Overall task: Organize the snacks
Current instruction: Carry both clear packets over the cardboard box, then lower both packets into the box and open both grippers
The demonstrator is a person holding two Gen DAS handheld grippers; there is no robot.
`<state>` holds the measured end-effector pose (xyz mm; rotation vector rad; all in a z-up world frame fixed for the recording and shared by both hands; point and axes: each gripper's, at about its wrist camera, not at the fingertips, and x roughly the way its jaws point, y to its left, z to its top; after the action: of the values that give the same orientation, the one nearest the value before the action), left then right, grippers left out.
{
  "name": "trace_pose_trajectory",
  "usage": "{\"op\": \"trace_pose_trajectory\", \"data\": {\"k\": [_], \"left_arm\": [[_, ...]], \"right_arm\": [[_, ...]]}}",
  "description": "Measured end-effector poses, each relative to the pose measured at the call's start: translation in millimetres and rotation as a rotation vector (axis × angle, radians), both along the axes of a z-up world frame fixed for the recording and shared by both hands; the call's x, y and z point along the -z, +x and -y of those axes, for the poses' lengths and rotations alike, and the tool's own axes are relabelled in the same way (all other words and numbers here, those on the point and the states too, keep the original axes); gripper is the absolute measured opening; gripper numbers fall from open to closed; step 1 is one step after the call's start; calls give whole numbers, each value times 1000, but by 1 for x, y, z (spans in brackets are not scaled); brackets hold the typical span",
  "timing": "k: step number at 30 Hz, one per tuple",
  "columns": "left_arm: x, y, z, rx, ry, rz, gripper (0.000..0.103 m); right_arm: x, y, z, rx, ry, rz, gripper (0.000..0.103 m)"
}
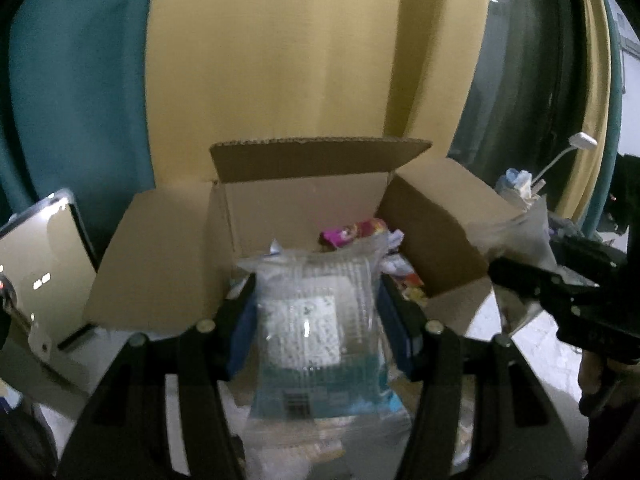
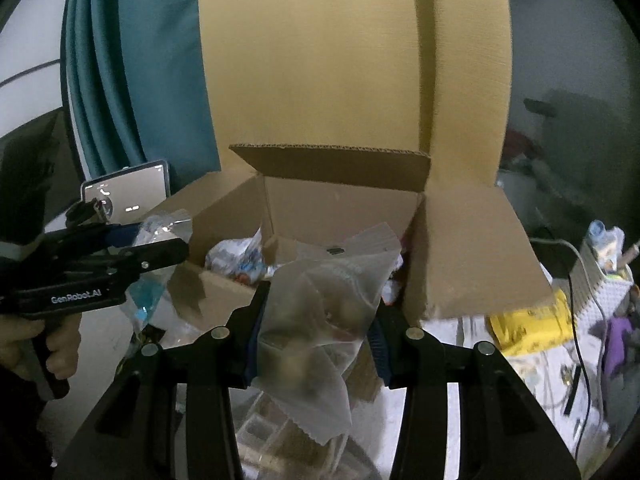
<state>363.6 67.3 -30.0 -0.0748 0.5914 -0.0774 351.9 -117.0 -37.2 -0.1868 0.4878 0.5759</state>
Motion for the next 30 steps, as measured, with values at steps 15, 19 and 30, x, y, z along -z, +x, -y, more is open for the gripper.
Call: {"op": "trace_pose_trajectory", "data": {"k": [15, 19, 30], "left_arm": [[2, 66, -6, -27, -3, -12, 59], [5, 84, -3, -13, -25, -23, 60], [-1, 92, -2, -19, -55, -3, 83]], "right_arm": [[-9, 56, -11, -9, 10, 28, 46], [-7, 72, -10, 15, 13, 12, 46], [7, 101, -4, 78, 5, -41, 74]]}}
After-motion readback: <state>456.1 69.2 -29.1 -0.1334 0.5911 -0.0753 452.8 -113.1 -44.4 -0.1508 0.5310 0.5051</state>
